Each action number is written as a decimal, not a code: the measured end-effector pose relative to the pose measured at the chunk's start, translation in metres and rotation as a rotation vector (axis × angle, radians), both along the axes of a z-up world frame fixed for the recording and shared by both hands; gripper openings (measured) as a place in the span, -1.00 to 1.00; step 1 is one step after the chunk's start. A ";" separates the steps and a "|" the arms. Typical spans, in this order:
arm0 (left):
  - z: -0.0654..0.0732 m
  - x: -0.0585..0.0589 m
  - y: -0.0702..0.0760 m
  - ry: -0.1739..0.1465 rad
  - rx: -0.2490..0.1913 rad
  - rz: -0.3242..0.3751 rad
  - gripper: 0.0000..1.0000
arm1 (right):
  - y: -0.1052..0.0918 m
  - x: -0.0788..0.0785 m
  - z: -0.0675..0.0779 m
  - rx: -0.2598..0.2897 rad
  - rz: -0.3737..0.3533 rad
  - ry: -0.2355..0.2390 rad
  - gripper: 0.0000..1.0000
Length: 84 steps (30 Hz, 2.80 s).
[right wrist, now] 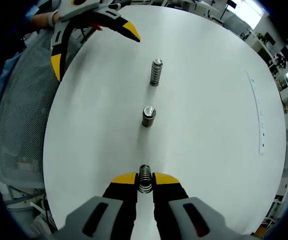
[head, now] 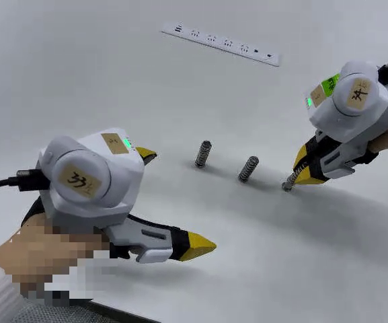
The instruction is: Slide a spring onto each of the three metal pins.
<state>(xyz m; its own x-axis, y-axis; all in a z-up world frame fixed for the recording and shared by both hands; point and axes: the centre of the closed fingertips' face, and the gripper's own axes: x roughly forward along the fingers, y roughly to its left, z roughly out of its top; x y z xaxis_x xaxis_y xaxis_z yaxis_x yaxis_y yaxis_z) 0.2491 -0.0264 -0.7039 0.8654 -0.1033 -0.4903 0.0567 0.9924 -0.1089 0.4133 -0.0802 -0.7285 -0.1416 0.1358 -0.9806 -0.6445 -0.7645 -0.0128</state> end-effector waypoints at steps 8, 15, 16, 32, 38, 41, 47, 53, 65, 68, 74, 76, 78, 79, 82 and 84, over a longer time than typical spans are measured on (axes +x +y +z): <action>-0.002 -0.002 0.003 0.007 -0.006 0.007 1.00 | -0.002 -0.001 -0.011 -0.015 0.007 -0.003 -0.75; -0.003 -0.002 0.001 0.011 -0.010 0.003 1.00 | -0.002 0.001 -0.014 -0.008 -0.001 -0.002 -0.75; -0.003 -0.002 0.001 0.012 -0.011 0.003 1.00 | -0.001 0.000 -0.014 0.002 -0.002 0.000 -0.75; -0.005 -0.003 0.001 0.019 -0.010 0.000 1.00 | -0.001 -0.003 -0.016 0.009 0.009 0.013 -0.67; -0.005 -0.003 0.001 0.018 -0.007 0.000 1.00 | 0.003 -0.004 -0.015 0.059 0.013 0.023 -0.11; -0.005 -0.003 0.000 0.021 -0.005 -0.003 1.00 | 0.005 -0.005 -0.013 0.104 0.002 0.033 0.31; -0.005 -0.003 0.002 0.018 0.003 0.001 1.00 | 0.006 -0.012 -0.007 0.186 -0.066 0.095 0.78; -0.003 -0.002 0.003 0.015 0.013 0.005 1.00 | -0.002 -0.020 -0.005 0.249 -0.144 0.152 0.98; -0.001 -0.001 0.007 -0.008 0.033 0.022 1.00 | -0.020 -0.034 0.018 0.470 -0.448 0.321 0.98; -0.002 -0.002 0.008 -0.007 0.033 0.026 1.00 | -0.029 -0.036 0.016 0.498 -0.482 0.305 0.98; -0.001 -0.001 0.008 -0.006 0.042 0.033 1.00 | -0.049 -0.039 0.022 0.552 -0.574 0.294 0.98; -0.002 -0.001 0.008 -0.005 0.043 0.035 1.00 | -0.057 -0.037 0.020 0.564 -0.600 0.294 0.98; -0.003 -0.001 0.008 -0.001 0.043 0.035 1.00 | -0.063 -0.035 0.019 0.574 -0.637 0.291 0.98; -0.003 -0.002 0.008 0.002 0.044 0.035 1.00 | -0.067 -0.034 0.018 0.586 -0.655 0.284 0.98; -0.004 -0.002 0.009 0.002 0.044 0.036 1.00 | -0.074 -0.036 0.021 0.623 -0.728 0.310 0.98; -0.004 -0.002 0.008 0.004 0.048 0.034 1.00 | -0.080 -0.035 0.022 0.646 -0.770 0.309 0.98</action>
